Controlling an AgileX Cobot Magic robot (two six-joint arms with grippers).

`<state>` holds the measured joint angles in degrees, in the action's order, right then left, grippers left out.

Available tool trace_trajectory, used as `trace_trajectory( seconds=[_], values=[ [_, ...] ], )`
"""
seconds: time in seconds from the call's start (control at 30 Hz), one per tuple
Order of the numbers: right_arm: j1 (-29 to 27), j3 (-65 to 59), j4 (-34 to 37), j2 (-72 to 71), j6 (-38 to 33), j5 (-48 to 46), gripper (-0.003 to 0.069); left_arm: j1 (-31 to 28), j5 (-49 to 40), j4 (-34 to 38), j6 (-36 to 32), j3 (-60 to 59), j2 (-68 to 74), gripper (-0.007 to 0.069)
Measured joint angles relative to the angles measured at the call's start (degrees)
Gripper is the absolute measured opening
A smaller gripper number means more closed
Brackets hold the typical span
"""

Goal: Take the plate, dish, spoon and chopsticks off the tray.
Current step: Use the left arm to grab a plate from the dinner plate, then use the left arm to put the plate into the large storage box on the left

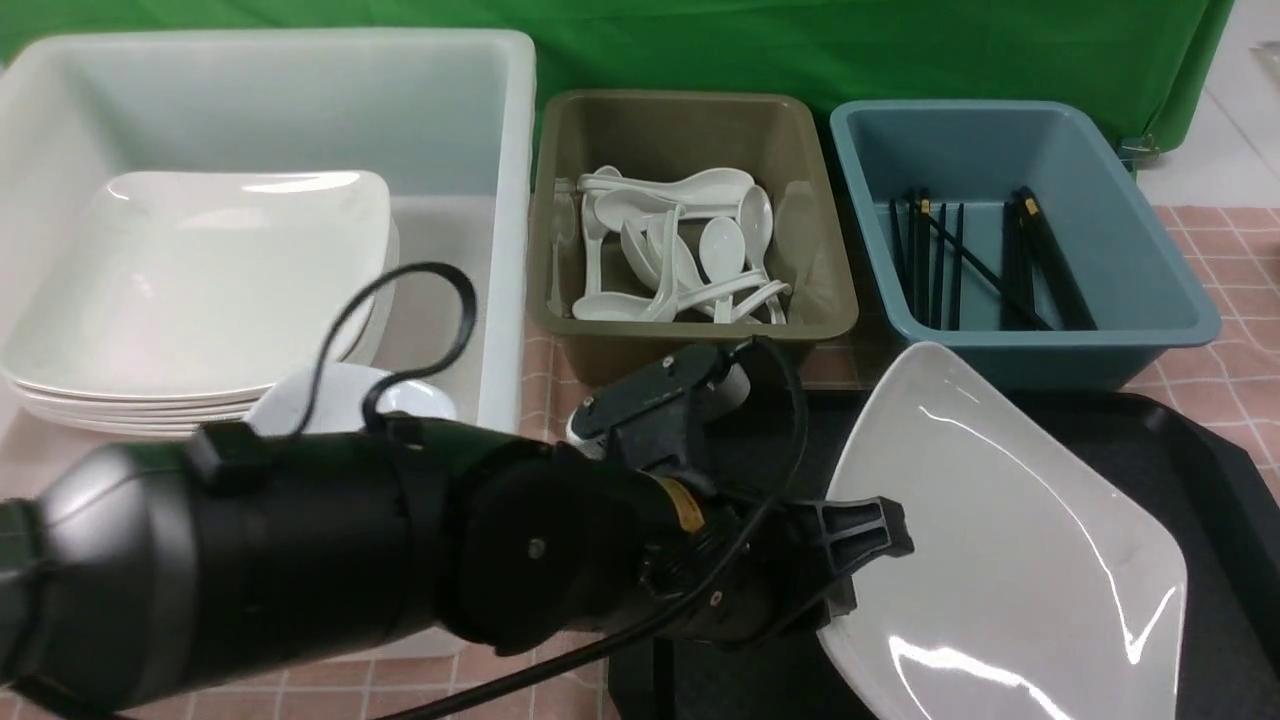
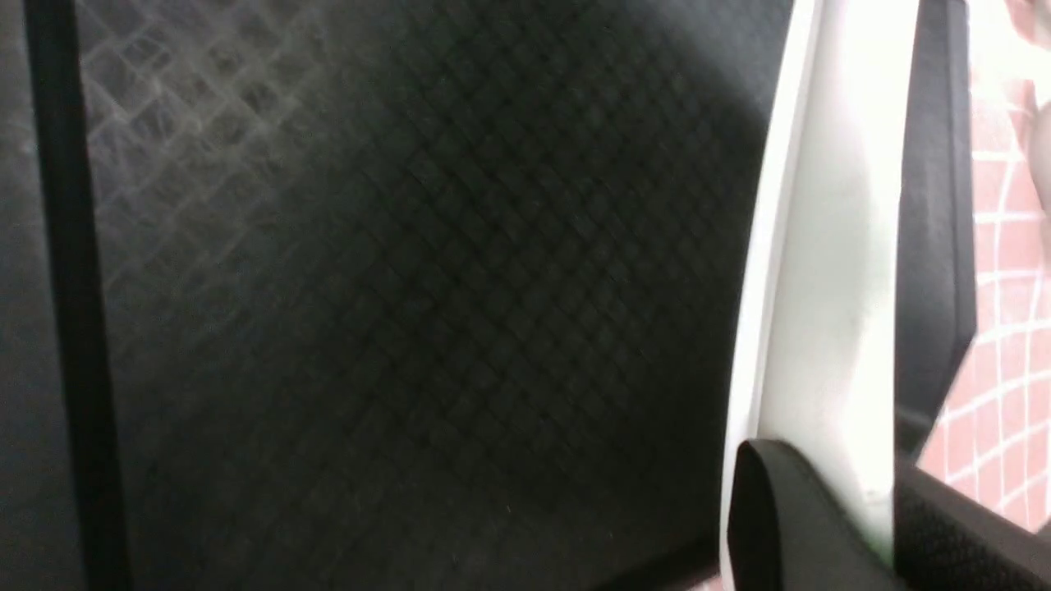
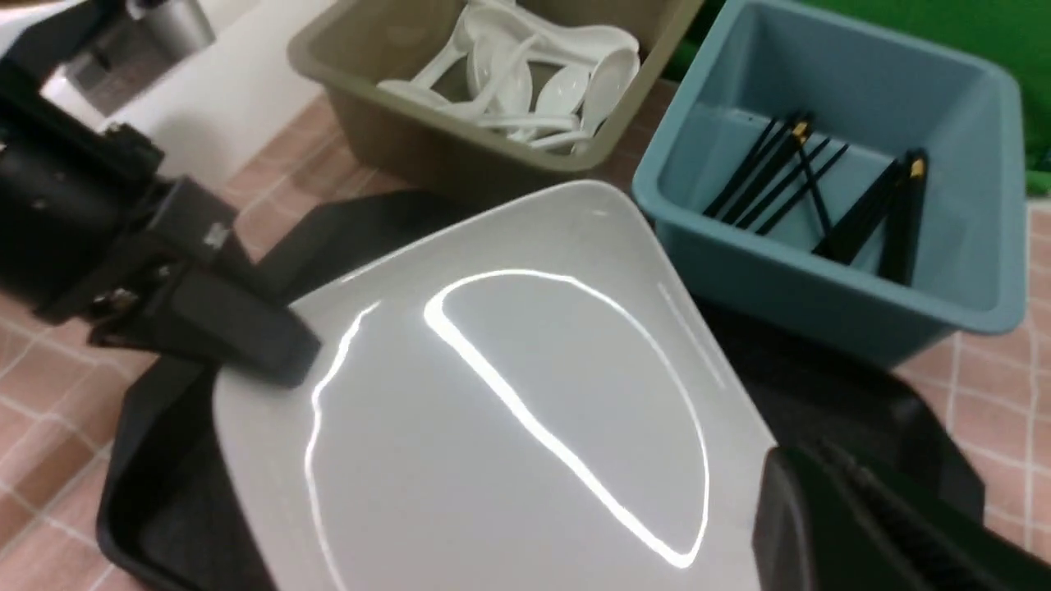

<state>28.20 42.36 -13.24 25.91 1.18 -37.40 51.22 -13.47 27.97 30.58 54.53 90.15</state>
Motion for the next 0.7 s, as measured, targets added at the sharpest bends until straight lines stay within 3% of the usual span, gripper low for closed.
trace_trajectory(
  seconds=[0.2, 0.37, 0.5, 0.53, 0.7],
  values=[
    [0.0, 0.7, -0.5, 0.0, -0.1, 0.1, 0.0034, -0.5, 0.0, -1.7, -1.1, -0.1, -8.8, 0.0029],
    [0.0, 0.7, -0.5, 0.0, -0.1, 0.1, 0.0037, -6.9, -0.4, -3.8, -2.2, -0.1, -19.9, 0.0029],
    [0.0, 0.7, -0.5, 0.0, -0.1, 0.1, 0.0038, -18.1, -4.7, -5.6, -3.3, -0.1, -28.9, 0.0029],
    [0.0, 0.7, -0.5, 0.0, -0.1, 0.1, 0.0041, -25.7, -8.3, -5.9, -5.0, 0.1, -33.1, 0.0029],
    [0.0, 0.7, -0.4, 0.0, 0.0, 0.1, 0.0041, -48.5, -19.7, -6.5, -13.4, 3.3, -41.5, 0.0029]
  ],
)
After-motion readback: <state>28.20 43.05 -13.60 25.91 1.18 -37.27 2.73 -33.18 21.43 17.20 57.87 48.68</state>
